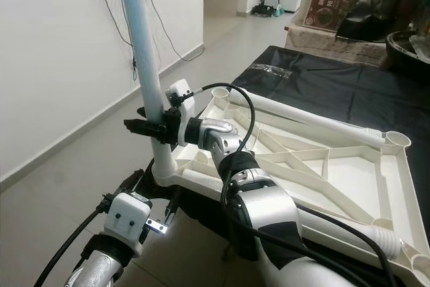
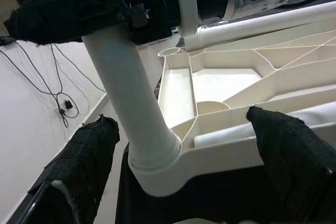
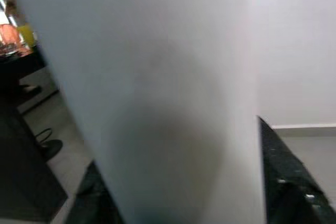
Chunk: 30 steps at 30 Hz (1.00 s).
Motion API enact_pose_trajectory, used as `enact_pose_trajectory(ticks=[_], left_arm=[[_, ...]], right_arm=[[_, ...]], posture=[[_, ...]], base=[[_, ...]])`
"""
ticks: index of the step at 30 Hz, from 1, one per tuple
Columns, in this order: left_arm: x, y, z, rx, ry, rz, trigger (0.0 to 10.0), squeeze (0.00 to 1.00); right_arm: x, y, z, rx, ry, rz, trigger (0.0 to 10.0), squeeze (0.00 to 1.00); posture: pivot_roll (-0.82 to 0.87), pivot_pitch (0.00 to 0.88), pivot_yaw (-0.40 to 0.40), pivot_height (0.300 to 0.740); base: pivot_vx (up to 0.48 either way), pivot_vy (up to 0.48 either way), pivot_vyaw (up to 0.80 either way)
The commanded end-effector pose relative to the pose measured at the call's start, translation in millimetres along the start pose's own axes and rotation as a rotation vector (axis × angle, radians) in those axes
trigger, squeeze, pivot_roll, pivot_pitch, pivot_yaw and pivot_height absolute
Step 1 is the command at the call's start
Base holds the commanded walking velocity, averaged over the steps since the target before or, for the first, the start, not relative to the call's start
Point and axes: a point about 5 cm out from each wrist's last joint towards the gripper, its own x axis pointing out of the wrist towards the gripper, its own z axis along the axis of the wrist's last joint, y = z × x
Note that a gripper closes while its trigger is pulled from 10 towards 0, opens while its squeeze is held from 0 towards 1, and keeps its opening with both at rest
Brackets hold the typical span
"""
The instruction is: Building children table
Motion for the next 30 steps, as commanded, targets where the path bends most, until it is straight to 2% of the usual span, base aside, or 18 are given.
enact_pose_trajectory(ticks=[1, 4, 7, 8, 9, 10, 12, 14, 15, 17, 18, 19, 20, 22, 23, 26, 27, 30], left_arm=[[-0.4, 0.9, 0, 0.005, 0.005, 0.004, 10.0, 0.00], [-0.5, 0.4, 0, 0.002, 0.006, 0.004, 10.0, 0.00], [-0.4, 0.0, 0, 0.001, 0.006, 0.004, 10.0, 0.00], [-0.4, 0.0, 0, 0.001, 0.006, 0.004, 10.0, 0.00], [-0.1, 0.0, -1, 0.001, 0.006, 0.003, 10.0, 0.00], [-0.1, 0.0, -1, 0.001, 0.006, 0.003, 10.0, 0.00], [0.7, -0.2, -1, 0.000, 0.005, 0.000, 10.0, 0.00], [0.7, -0.2, -1, 0.000, 0.005, 0.000, 10.0, 0.00], [1.0, -0.7, -1, 0.000, 0.004, -0.002, 10.0, 0.00], [1.0, -0.7, -1, 0.000, 0.004, -0.002, 10.0, 0.00], [1.6, -1.1, 0, 0.000, 0.003, -0.003, 10.0, 0.00], [1.6, -1.1, 0, 0.000, 0.003, -0.003, 10.0, 0.00], [1.9, -0.8, 0, 0.000, 0.002, -0.003, 10.0, 0.00], [1.9, -0.8, 0, 0.000, 0.002, -0.003, 10.0, 0.00], [1.6, -0.7, -1, 0.000, 0.002, -0.005, 10.0, 0.00], [1.4, -1.0, 0, -0.001, 0.001, -0.008, 10.0, 0.00], [1.6, -0.7, -1, 0.000, 0.001, -0.008, 10.0, 0.00], [1.7, -0.4, -1, 0.000, 0.001, -0.007, 10.0, 0.00]], right_arm=[[8.7, 3.4, 1, 0.031, -0.017, -0.007, 0.0, 0.00], [7.4, -5.6, 3, 0.023, -0.036, -0.178, 0.0, 0.00], [-0.8, -19.8, 3, 0.021, -0.065, -0.445, 0.0, 0.00], [-0.8, -19.8, 3, 0.021, -0.065, -0.445, 0.0, 0.00], [-6.2, -25.9, 2, 0.034, -0.076, -0.564, 0.0, 0.00], [-6.2, -25.9, 2, 0.034, -0.076, -0.564, 0.0, 0.00], [-39.2, -48.0, -5, 0.050, -0.079, -1.033, 0.0, 0.00], [-39.2, -48.0, -5, 0.050, -0.079, -1.033, 0.0, 0.00], [-55.8, -54.5, -8, 0.048, -0.080, -1.227, 0.0, 0.00], [-55.8, -54.5, -8, 0.048, -0.080, -1.227, 0.0, 0.00], [-68.6, -57.7, -11, 0.055, -0.083, -1.375, 0.0, 0.00], [-68.6, -57.7, -11, 0.055, -0.083, -1.375, 0.0, 0.00], [-74.4, -58.0, -13, 0.080, -0.098, -1.475, 0.0, 0.00], [-74.4, -58.0, -13, 0.080, -0.098, -1.475, 0.0, 0.00], [-73.7, -56.1, -15, 0.109, -0.107, -1.525, 0.0, 0.00], [-62.3, -50.0, -19, 0.146, -0.114, -1.538, 0.0, 0.00], [-52.6, -46.2, -21, 0.153, -0.118, -1.494, 4.1, 0.00], [-45.9, -43.3, -21, 0.156, -0.119, -1.476, 4.1, 0.00]], posture=[[0.08, 0.021, -0.029, 0.740], [0.08, 0.021, -0.029, 0.740], [0.08, 0.021, -0.029, 0.740], [0.08, 0.021, -0.029, 0.740], [0.06, 0.020, -0.025, 0.740], [0.06, 0.020, -0.025, 0.740], [0.06, 0.022, -0.023, 0.740], [0.06, 0.022, -0.023, 0.740], [0.06, 0.022, -0.023, 0.740], [0.06, 0.022, -0.023, 0.740], [0.04, 0.024, -0.025, 0.740], [0.04, 0.024, -0.025, 0.740], [0.03, 0.026, -0.024, 0.740], [0.03, 0.026, -0.024, 0.740], [0.02, 0.023, -0.012, 0.740], [0.03, 0.021, -0.016, 0.740], [0.03, 0.017, -0.016, 0.740], [0.03, 0.017, -0.016, 0.740]], base=[[0.000, 0.000, 0.00], [0.000, 0.000, 0.00], [0.000, 0.000, 0.00], [0.000, 0.000, 0.00], [0.000, 0.000, 0.00], [0.000, 0.000, 0.00], [0.000, 0.000, 0.00], [0.000, 0.000, 0.00], [0.000, 0.000, 0.00], [0.000, 0.000, 0.00], [0.000, 0.000, 0.00], [0.000, 0.000, 0.00], [0.000, 0.000, 0.00], [0.000, 0.000, 0.00], [0.000, 0.000, 0.00], [0.000, 0.000, 0.00], [0.000, 0.000, 0.00], [0.000, 0.000, 0.00]])
